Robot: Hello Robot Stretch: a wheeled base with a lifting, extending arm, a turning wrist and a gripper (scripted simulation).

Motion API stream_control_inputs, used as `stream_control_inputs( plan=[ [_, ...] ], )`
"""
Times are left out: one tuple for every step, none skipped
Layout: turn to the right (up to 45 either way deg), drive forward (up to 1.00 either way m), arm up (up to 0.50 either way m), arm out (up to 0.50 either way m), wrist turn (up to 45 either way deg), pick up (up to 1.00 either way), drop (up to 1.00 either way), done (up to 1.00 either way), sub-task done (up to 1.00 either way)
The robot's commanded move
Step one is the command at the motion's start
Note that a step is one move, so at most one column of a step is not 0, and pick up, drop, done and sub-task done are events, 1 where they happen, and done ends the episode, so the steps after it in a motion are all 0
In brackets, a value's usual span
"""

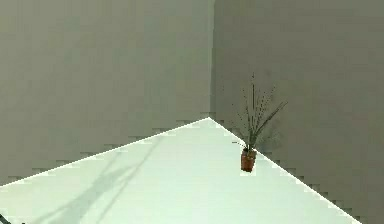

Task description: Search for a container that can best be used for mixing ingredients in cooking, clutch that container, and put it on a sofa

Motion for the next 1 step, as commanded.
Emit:
stream_control_inputs(
  plan=[
    [15.0,0.00,0.00,0.00,0.0,0.00,0.00,0.00,0.00]
  ],
)
